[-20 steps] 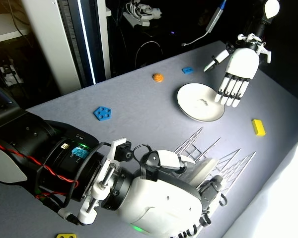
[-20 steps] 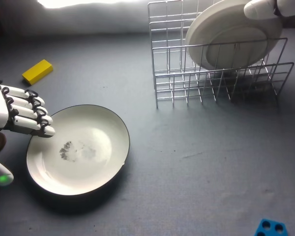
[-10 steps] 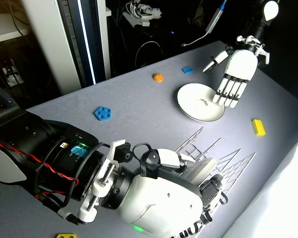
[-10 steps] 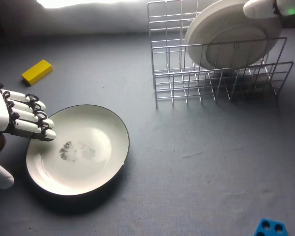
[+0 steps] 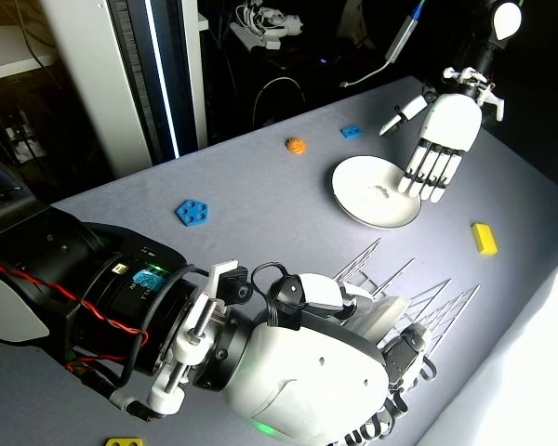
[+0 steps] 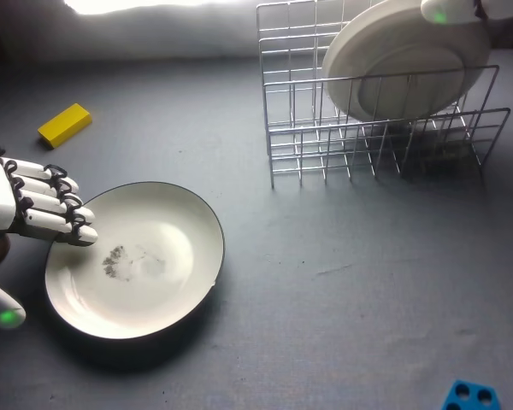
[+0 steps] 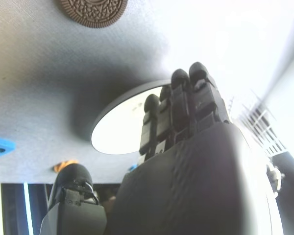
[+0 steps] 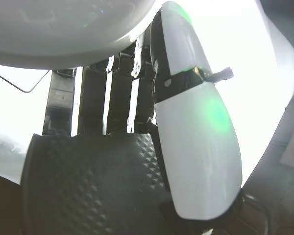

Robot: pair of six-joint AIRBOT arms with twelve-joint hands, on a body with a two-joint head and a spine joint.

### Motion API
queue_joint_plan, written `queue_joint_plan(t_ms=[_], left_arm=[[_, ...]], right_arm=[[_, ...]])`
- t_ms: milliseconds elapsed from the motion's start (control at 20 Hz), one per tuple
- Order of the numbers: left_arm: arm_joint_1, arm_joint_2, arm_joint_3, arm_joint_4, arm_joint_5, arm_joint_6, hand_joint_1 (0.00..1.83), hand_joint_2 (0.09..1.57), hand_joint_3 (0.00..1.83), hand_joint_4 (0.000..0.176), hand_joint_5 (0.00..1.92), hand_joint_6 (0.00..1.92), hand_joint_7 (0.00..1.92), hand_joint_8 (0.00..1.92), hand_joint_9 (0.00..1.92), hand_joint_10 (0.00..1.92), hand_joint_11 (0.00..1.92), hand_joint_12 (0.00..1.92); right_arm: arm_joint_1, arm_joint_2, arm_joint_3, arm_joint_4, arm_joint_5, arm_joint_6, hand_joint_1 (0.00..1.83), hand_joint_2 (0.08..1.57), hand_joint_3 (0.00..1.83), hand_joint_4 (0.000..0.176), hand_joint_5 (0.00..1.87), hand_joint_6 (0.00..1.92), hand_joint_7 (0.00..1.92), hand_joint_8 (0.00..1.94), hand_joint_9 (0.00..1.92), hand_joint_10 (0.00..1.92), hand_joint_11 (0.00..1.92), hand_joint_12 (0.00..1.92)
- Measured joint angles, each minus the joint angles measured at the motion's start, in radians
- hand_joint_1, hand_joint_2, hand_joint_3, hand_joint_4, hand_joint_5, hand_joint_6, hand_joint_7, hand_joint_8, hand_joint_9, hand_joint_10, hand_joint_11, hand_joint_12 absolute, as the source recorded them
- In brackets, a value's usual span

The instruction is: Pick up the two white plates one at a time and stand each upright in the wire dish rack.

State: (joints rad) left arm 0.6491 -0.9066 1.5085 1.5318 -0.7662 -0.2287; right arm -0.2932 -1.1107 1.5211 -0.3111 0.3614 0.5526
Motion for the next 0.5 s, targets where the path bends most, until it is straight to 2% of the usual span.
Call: queue_joint_plan(t_ms=[150,200,300,500], left_arm=[[0.002,-0.001,0.0,-0.002,0.0,-0.001,0.0,1.08,0.0,0.0,0.14,0.0,0.15,0.0,0.12,0.0,0.0,0.14],[0.004,-0.001,0.001,-0.003,-0.001,-0.002,0.0,1.08,0.0,0.0,0.16,0.0,0.17,0.0,0.14,0.0,0.0,0.19],[0.009,-0.002,0.001,-0.003,-0.001,-0.005,0.0,1.07,0.0,0.0,0.16,0.0,0.17,0.0,0.14,0.0,0.0,0.16],[0.028,-0.002,0.001,-0.009,0.0,-0.006,0.0,1.08,0.0,0.0,0.17,0.0,0.18,0.0,0.14,0.0,0.0,0.23]], right_arm=[[0.003,0.0,0.0,0.0,0.012,0.0,1.25,1.11,0.0,0.0,0.78,0.0,0.83,0.0,0.82,0.02,0.28,1.28],[0.003,0.0,0.0,0.0,0.012,-0.004,1.25,1.11,0.0,0.0,0.78,0.0,0.83,0.0,0.82,0.02,0.27,1.28],[0.003,0.0,0.0,0.0,0.016,-0.008,1.23,1.11,0.0,0.0,0.76,0.0,0.82,0.0,0.81,0.01,0.25,1.31],[0.01,0.0,0.0,-0.001,0.03,-0.031,1.23,1.12,0.0,0.0,0.74,0.0,0.79,0.0,0.79,0.0,0.21,1.34]])
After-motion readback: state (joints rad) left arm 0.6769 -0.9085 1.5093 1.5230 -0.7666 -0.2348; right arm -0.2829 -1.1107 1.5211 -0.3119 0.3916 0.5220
